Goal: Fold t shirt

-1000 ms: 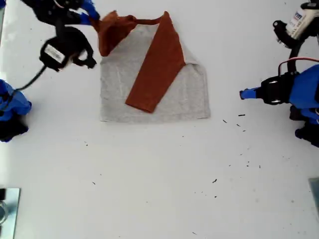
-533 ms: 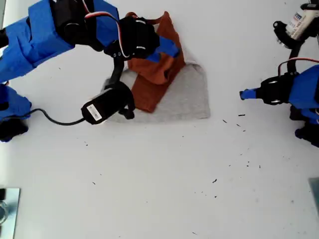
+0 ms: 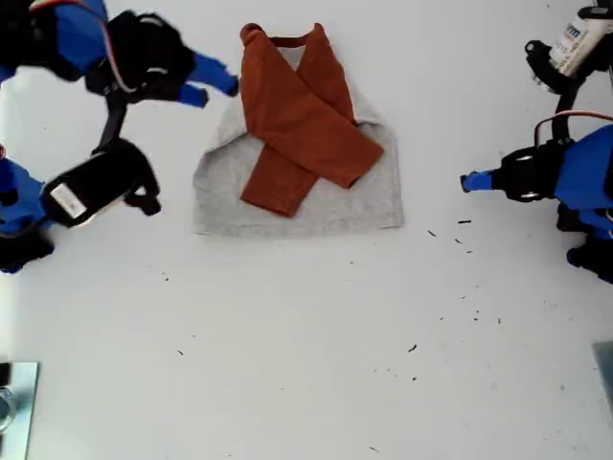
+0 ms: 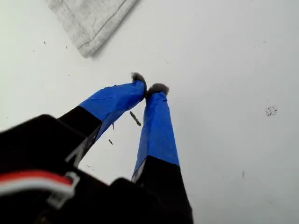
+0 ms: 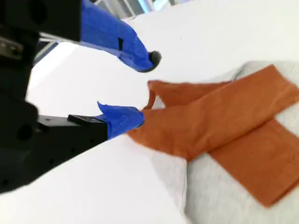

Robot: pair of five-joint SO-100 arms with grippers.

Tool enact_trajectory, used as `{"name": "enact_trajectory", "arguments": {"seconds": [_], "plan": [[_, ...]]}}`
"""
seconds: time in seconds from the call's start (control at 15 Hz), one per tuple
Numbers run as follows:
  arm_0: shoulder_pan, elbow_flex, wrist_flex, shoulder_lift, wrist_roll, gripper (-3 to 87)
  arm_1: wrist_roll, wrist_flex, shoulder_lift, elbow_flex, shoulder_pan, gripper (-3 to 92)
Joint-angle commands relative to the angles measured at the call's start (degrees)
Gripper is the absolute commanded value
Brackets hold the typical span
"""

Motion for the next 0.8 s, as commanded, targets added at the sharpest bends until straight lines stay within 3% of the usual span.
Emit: {"name": "enact_trajectory", "arguments": {"seconds": [0.0,0.07,0.13,0.33,0.4,0.47,0.53,0.73], "plan": [[0.9,34.5,-1.8,36.4,-6.4,5.9,1.2,-0.4,0.3,-0.8,-0.1,3.5],[2.1,43.8,0.6,47.1,-10.2,0.6,1.4,-0.4,0.3,-0.6,-0.4,3.5],[7.5,47.9,-1.1,50.7,-14.2,-0.2,1.6,-0.4,0.1,-0.5,-0.4,3.5],[9.8,40.1,1.0,34.7,-17.5,-0.3,3.3,-0.4,-15.1,-9.6,-0.5,3.5],[10.7,30.3,5.1,25.3,-16.7,0.4,2.7,1.5,-28.1,-20.7,-0.1,14.0],[13.3,19.7,9.3,16.0,-15.0,26.0,1.0,3.5,-38.8,-33.0,-0.7,30.7],[15.7,9.9,13.6,9.6,-14.6,29.8,0.6,6.8,-47.0,-44.2,-1.6,28.0],[17.8,3.9,16.5,6.9,-15.0,30.8,2.6,12.3,-66.0,-65.6,-4.9,30.9]]}}
